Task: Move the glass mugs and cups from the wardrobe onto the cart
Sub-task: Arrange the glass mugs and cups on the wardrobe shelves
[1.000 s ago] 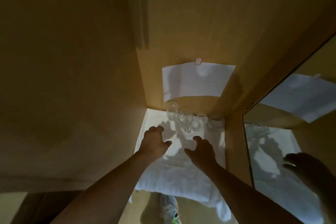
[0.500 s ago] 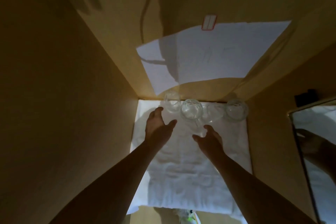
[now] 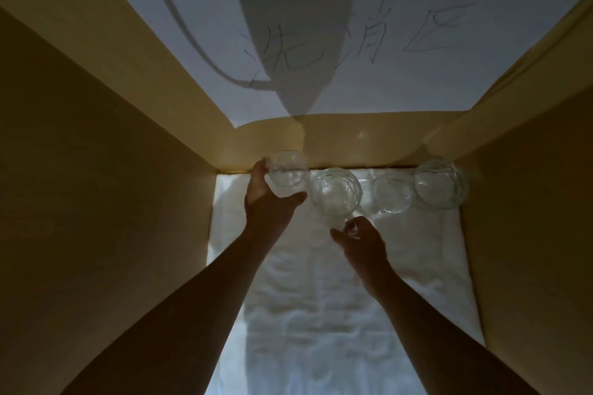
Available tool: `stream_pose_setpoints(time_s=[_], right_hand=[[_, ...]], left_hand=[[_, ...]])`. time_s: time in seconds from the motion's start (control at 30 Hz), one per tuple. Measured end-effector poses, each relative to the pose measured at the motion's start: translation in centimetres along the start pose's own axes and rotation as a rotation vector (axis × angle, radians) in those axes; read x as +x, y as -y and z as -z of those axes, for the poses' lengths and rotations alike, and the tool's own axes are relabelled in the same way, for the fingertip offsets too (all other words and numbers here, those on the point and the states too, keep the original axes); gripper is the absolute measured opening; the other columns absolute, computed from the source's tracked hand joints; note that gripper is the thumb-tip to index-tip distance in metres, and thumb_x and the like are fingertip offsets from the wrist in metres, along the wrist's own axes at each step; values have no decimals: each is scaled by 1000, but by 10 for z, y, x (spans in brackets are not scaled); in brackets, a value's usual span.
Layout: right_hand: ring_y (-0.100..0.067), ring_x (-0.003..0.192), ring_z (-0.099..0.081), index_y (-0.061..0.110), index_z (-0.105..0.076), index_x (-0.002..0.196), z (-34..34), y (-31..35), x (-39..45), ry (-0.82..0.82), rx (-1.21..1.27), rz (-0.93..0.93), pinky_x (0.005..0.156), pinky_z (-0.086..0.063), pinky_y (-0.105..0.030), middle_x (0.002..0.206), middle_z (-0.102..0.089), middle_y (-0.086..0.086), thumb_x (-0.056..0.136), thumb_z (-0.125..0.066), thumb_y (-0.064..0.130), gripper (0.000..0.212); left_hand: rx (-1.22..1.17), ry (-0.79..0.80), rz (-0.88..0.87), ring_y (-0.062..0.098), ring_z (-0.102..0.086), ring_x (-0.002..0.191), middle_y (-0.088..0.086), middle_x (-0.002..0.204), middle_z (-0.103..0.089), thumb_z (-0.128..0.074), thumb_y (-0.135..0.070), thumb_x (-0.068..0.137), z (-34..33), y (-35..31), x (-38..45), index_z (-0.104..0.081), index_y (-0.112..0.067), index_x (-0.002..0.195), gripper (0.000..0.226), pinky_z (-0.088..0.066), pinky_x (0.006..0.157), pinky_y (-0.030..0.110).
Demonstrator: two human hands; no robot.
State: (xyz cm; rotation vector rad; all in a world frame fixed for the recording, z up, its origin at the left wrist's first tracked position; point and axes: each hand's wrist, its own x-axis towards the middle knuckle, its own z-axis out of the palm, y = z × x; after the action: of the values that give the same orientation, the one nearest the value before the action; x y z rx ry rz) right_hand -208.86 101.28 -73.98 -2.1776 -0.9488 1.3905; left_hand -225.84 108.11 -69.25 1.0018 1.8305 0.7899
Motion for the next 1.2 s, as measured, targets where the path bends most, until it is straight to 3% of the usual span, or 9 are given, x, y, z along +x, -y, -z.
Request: stream_pose_setpoints(time_s=[0.07,0.17,0.27,0.33,0.57,0.73,0.87,0.97,1.2], right_hand=[[-25,87,-69,20,-59,86,-1,1,4,80,111,-78,82,-57,-45,89,-70,-1,83,-76,33,21],[-18,74,-67,16,-63,91,-5,-3,0,174,211,-157,74,-60,-38,85,-70,-6,85,-78,30,22],[-15,70,-64,11,-63,90,-7,-11,-7,190,246,-200,66,-58,-31,79,-65,-3,86,-78,24,20],[-17,68,-62,10,-62,82,-6,-13,-14,189,257,-225,66,-57,-31,73,-61,-3,84,-78,18,19],[-17,56,-54,12,-60,72,9,-4,-56,202,203,-294,57,-53,-30,61,-54,-1,82,-73,6,17],[-19,58,-54,10,-62,75,31,9,-109,196,174,-267,60,-54,-32,61,-55,-3,82,-73,6,13],[-19,59,-55,10,-64,76,47,31,-155,202,185,-199,60,-55,-32,62,-56,-4,82,-73,7,11],[-15,52,-51,12,-65,78,60,52,-190,202,216,-144,53,-50,-29,57,-53,-1,82,-74,6,11],[-12,42,-44,15,-60,74,111,107,-282,173,292,18,43,-44,-22,50,-48,1,80,-76,7,19]], left_hand=[[-13,17,-20,-2,-59,102,-14,119,-62,-93,-14,67,1,0,4,-47,-28,144,91,-51,75,7],[-22,33,-67,10,-65,110,-16,113,-69,-95,-17,65,7,2,6,-59,-41,125,74,-57,93,30],[65,-20,-178,6,-68,99,-18,106,-70,-96,-26,62,16,6,-1,-61,-39,119,68,-55,82,19],[67,-32,-126,8,-68,99,-20,106,-68,-97,-30,61,25,7,-10,-61,-27,124,72,-54,80,19],[118,-68,-50,10,-68,94,-20,102,-64,-98,-31,59,68,1,-68,-58,-33,114,68,-52,76,13],[177,-84,-86,16,-71,94,-8,108,-71,-98,-31,58,105,-25,-124,-63,-18,123,76,-59,81,26],[169,-57,-91,6,-70,87,-30,86,-68,-98,-38,54,134,-56,-167,-58,-56,95,60,-57,76,21],[82,-58,-103,3,-70,87,-27,91,-71,-91,-44,47,154,-80,-198,-55,-67,91,62,-59,85,36],[35,-94,-274,17,-71,96,-8,100,-75,-86,-48,49,199,-144,-280,-66,-30,113,70,-56,90,42]])
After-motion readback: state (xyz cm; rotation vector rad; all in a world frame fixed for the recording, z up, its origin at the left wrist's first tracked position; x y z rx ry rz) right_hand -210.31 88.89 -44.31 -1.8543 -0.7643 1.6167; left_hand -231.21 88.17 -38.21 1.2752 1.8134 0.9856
